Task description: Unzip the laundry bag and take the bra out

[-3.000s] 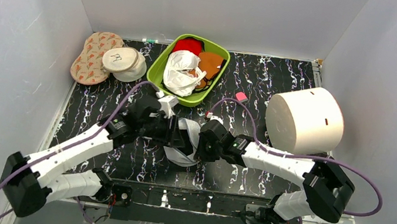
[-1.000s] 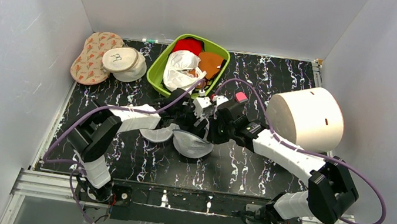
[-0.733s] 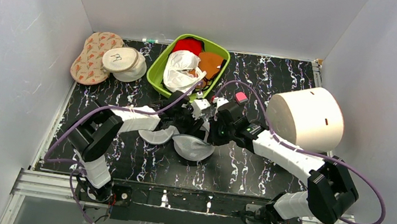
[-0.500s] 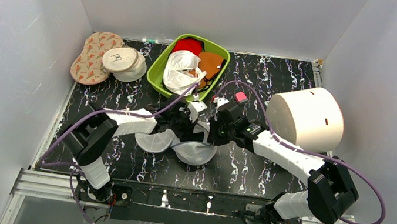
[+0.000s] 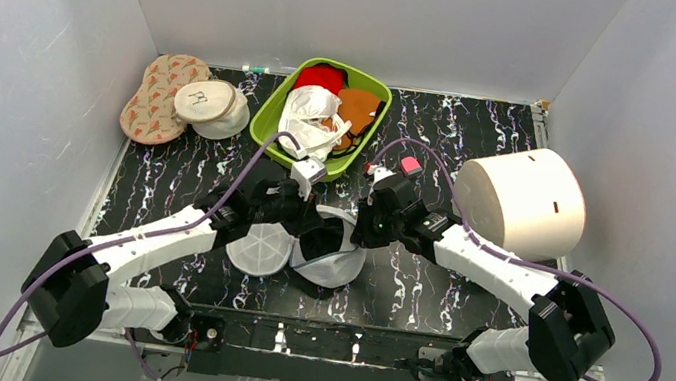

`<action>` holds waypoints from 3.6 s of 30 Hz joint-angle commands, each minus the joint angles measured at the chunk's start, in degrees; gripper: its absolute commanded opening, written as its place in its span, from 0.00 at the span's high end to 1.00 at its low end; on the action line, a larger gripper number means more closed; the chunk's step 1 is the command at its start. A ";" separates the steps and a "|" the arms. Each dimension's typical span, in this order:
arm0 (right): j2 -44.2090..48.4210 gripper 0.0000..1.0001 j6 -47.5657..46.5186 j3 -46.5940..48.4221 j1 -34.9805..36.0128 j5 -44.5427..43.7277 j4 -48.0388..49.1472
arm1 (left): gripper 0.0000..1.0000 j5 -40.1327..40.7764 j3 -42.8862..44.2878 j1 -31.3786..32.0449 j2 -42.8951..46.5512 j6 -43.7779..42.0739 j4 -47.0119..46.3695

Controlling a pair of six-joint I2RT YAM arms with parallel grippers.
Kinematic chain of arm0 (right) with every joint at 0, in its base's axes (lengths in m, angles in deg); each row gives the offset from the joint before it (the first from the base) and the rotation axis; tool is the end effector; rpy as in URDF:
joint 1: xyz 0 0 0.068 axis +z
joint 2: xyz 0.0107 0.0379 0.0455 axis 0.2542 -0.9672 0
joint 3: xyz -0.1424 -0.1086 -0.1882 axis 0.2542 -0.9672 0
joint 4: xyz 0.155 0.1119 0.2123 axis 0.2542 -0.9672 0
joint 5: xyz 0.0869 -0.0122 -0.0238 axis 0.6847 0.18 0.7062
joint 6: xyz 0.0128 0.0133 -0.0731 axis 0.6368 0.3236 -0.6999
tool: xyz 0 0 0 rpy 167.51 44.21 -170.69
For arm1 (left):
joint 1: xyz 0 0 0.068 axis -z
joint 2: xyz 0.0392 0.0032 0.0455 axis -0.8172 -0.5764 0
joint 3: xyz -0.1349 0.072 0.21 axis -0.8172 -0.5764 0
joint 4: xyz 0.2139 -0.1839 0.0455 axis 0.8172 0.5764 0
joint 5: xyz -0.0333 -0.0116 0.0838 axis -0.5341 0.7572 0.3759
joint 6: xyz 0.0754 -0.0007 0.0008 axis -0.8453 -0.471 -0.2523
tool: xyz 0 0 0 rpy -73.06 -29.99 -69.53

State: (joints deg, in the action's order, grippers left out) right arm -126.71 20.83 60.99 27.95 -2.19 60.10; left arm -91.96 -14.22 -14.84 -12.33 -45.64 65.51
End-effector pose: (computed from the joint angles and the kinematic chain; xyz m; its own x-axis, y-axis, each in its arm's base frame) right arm 0.2316 0.2234 0.1771 -0.8206 -0.1908 -0.5387 -0.4213 0.8388 0.3448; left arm 0.2323 -0.2199 0.2112 -0.4296 0.1802 -0.8849 0.7710 0.5833 -0.2555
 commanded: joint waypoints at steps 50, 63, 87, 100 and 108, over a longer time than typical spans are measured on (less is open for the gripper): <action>2.78 1.00 6.70 -1.55 -0.18 -5.50 1.48 | 1.00 35.17 46.16 0.22 4.35 7.81 33.57; 4.27 1.00 6.45 -2.15 -0.20 -6.13 1.23 | 1.00 11.79 60.84 -19.13 -25.04 23.60 23.43; 3.13 1.00 7.65 -3.56 -0.14 -4.06 3.45 | 1.00 -0.30 76.30 -25.94 -54.19 48.84 3.77; 2.08 1.00 8.25 -4.27 -0.06 -2.08 4.93 | 1.00 -2.19 36.09 -27.06 -41.16 46.11 -3.20; 2.88 1.00 8.97 -4.46 -0.09 -1.32 4.98 | 0.89 -5.23 35.20 -27.21 -37.73 39.74 -0.58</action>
State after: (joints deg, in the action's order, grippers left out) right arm -124.79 29.22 57.01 27.95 -4.18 61.87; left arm -93.75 19.88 -41.81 -53.64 -1.75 64.13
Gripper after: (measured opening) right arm 0.028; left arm 0.051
